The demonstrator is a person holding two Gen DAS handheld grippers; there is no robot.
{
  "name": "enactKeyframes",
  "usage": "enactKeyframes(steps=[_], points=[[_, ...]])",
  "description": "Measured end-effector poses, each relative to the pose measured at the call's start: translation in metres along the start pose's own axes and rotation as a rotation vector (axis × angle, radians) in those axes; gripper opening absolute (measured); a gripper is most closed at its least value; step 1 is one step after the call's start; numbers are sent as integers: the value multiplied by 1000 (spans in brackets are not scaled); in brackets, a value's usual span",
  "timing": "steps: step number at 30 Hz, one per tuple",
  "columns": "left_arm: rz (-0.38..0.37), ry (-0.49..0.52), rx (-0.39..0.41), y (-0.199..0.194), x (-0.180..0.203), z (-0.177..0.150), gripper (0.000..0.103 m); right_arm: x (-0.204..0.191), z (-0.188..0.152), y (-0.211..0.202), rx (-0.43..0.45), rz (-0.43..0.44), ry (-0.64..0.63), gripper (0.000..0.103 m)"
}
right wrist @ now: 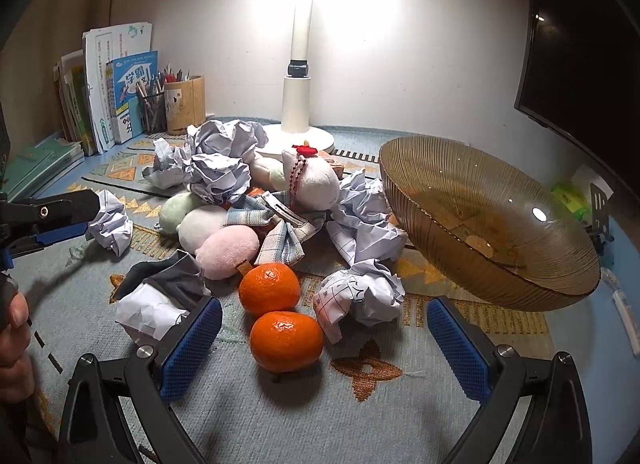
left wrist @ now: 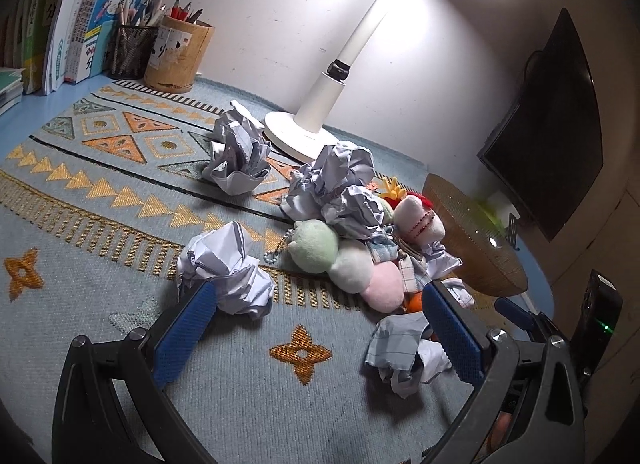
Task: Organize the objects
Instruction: 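Grasp a mandarin with the right tool while the left tool grasps a paper ball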
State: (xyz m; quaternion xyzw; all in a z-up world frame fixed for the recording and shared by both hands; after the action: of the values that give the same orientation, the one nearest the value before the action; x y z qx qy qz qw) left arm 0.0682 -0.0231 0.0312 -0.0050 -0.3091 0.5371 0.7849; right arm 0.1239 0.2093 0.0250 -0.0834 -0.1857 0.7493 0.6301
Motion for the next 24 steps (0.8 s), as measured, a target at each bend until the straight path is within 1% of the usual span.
enactKeyframes(steps=[2, 3, 5, 6, 7, 8, 10, 11, 13, 14, 15, 16, 18, 21, 24], points=[[-4, 14, -9, 0, 4, 0, 102, 6, 3, -6, 28, 13, 30, 103], [-10, 39, -15, -2, 10, 0, 102, 11, 5, -8, 42, 29, 49, 103], [-39, 124, -17, -13, 29, -2, 102, 23, 7, -11, 25, 60, 90, 100], [-57, 175, -9, -21, 40, -4, 102, 27, 6, -11, 0, 77, 103, 88], [-78, 214, -2, -28, 50, -7, 102, 32, 4, -12, -23, 97, 114, 72], [-102, 236, -8, -32, 58, -10, 102, 35, 3, -15, -38, 114, 134, 68], [-135, 257, -53, -27, 70, -19, 102, 40, -2, -17, -61, 154, 180, 67], [-118, 273, -84, -20, 75, -25, 102, 39, -4, -16, -82, 184, 197, 66], [-46, 313, -146, -1, 82, -37, 102, 31, -10, -14, -121, 226, 195, 66], [-7, 332, -177, 8, 84, -43, 97, 25, -12, -13, -133, 231, 180, 66], [18, 342, -204, 15, 83, -47, 89, 20, -14, -12, -147, 225, 164, 63], [27, 338, -229, 20, 81, -52, 87, 16, -16, -9, -161, 219, 152, 55], [41, 310, -264, 27, 75, -55, 87, 11, -19, -2, -192, 220, 153, 46], [5, 273, -257, 26, 73, -51, 87, 5, -19, 6, -203, 231, 165, 45], [16, 278, -262, 29, 73, -49, 87, 6, -17, 16, -217, 210, 201, 44]])
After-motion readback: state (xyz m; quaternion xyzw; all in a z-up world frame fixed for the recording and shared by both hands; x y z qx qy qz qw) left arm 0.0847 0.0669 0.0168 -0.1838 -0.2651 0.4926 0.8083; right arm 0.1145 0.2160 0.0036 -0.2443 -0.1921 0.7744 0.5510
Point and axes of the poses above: each gripper's, at about its wrist camera, not at the fingertips, and y roughly the way its jaws point, x to its right, z to its top, the point moved 1 cm from there along y, roughly the way its jaws point, and after that the axes turned 15 degrees about x, right-handed, at the moved point
